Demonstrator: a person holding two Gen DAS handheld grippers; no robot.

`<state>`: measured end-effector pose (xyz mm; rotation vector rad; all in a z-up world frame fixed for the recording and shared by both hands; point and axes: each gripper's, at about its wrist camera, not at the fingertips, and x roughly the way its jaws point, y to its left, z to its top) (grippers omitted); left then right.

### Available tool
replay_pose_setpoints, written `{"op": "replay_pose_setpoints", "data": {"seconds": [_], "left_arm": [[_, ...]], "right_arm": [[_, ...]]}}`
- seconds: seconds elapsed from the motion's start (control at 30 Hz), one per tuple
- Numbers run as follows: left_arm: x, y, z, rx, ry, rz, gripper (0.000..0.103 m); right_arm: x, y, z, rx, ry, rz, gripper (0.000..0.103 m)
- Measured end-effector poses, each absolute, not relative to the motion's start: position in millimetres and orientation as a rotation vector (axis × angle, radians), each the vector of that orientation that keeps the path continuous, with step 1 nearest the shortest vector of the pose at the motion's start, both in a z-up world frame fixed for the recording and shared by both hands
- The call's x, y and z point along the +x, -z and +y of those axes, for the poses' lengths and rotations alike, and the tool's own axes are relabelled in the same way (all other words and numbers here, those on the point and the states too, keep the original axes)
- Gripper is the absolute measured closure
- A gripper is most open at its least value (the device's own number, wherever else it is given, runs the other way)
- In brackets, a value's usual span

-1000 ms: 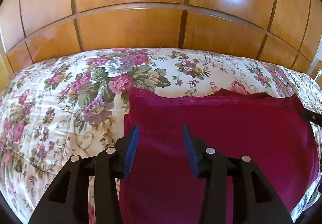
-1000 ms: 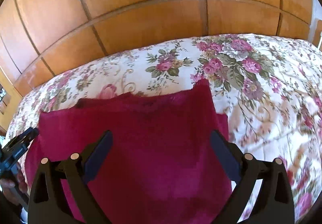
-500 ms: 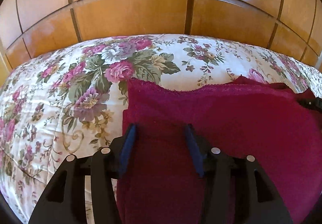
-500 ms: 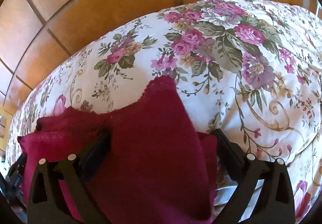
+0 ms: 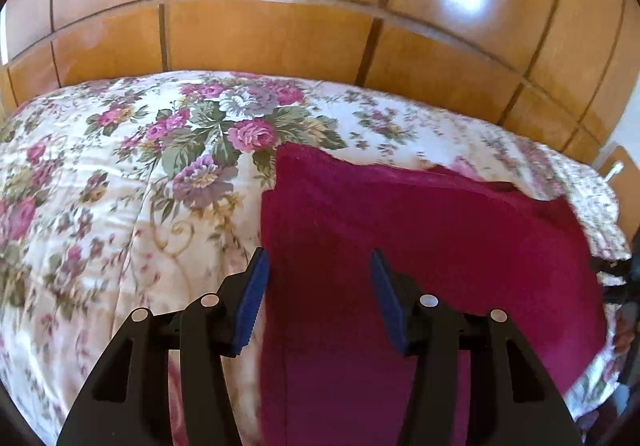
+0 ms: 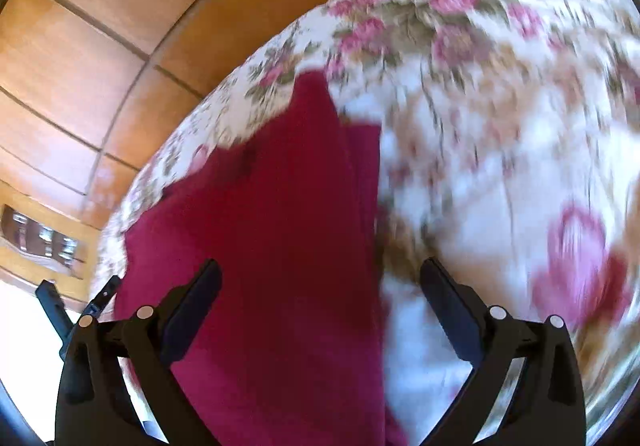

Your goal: Fold small clothes

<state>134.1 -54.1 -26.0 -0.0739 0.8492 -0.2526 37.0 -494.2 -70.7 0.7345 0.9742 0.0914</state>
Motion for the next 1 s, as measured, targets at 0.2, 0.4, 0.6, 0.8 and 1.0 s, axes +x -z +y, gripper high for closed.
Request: {"op": "replay_pose_setpoints", "data": {"seconds": [0.2, 0.4, 0.6, 0.8, 1.0], "left_arm": [[82, 24, -60, -0.07, 0.357, 0.842, 0.052], [61, 32, -58, -0.086, 0.429, 0.871, 0.052], [71, 40, -48, -0.175, 0.484, 0.921, 0.052], [76, 46, -34, -0.286, 0.528, 0.938, 0.052], [73, 38, -11, -0.39, 0.546, 0.932, 0.052]], "right_arm": [[13, 64, -456, 0.671, -0.146, 0.985, 0.055], [18, 13, -422, 0.593, -0.161, 0.895, 0.073], [39, -47, -355, 0.485, -0.275, 0.81, 0.08], [70, -61, -254, 0.363, -0.386, 0.834, 0.087], [103, -37, -178, 0.319, -0.435, 0.915, 0.088]]}}
